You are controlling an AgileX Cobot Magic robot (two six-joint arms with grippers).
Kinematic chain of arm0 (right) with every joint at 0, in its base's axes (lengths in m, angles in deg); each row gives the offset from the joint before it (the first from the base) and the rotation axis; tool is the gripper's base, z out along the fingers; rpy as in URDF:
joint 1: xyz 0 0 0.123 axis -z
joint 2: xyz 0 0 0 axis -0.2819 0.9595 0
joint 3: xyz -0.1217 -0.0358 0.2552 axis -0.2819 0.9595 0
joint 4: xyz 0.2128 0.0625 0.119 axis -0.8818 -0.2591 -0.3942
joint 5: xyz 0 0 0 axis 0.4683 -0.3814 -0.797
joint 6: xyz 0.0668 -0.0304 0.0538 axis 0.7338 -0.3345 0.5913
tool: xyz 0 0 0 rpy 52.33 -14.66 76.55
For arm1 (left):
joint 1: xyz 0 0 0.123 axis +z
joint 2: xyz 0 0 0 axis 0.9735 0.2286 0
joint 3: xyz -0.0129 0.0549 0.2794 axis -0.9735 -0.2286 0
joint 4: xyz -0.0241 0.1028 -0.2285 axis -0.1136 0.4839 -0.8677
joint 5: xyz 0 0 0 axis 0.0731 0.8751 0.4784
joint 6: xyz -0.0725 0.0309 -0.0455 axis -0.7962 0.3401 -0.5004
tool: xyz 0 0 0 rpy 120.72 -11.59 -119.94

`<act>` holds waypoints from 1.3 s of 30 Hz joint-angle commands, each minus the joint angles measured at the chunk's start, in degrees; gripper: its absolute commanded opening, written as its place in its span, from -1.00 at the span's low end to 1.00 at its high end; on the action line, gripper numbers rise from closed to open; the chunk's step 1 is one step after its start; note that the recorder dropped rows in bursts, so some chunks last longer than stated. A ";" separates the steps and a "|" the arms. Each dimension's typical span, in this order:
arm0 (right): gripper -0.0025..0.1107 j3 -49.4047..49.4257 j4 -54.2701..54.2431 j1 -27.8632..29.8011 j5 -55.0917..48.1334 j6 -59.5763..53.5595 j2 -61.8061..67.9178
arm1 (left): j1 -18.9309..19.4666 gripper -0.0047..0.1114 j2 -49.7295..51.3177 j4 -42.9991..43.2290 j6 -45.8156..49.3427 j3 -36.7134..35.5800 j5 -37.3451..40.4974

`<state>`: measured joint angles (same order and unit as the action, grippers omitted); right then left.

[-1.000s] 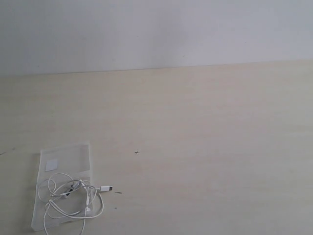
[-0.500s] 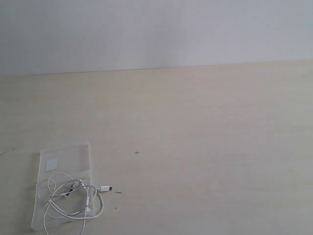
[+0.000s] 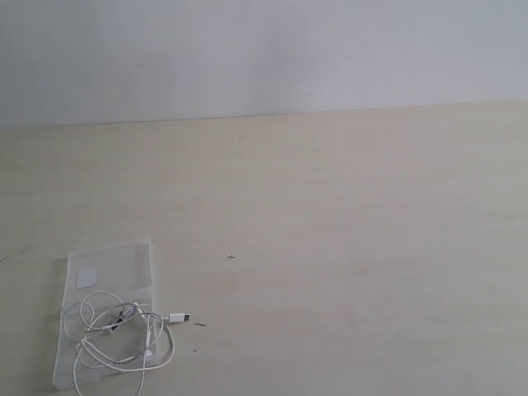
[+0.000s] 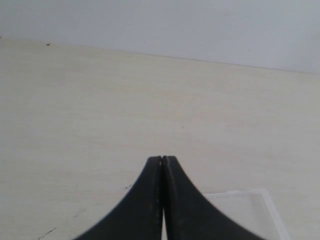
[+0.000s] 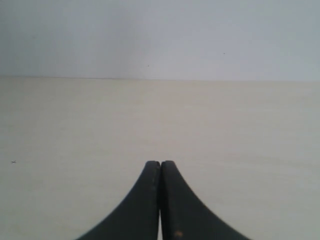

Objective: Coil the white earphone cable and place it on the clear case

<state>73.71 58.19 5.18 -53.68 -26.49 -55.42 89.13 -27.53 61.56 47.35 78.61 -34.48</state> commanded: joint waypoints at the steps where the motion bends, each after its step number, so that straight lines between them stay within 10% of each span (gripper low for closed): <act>1: -0.96 0.29 -0.06 0.75 0.02 -0.59 -0.37 | -0.35 -0.92 -0.05 -0.02 -0.03 -0.13 -0.42; 39: -0.96 0.29 0.32 3.83 0.02 -0.59 -0.37 | -0.35 -0.92 -9.70 0.35 4.66 -0.13 -0.20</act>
<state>73.71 58.29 8.79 -53.68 -26.61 -55.42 89.13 -32.43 61.69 50.12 78.61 -34.36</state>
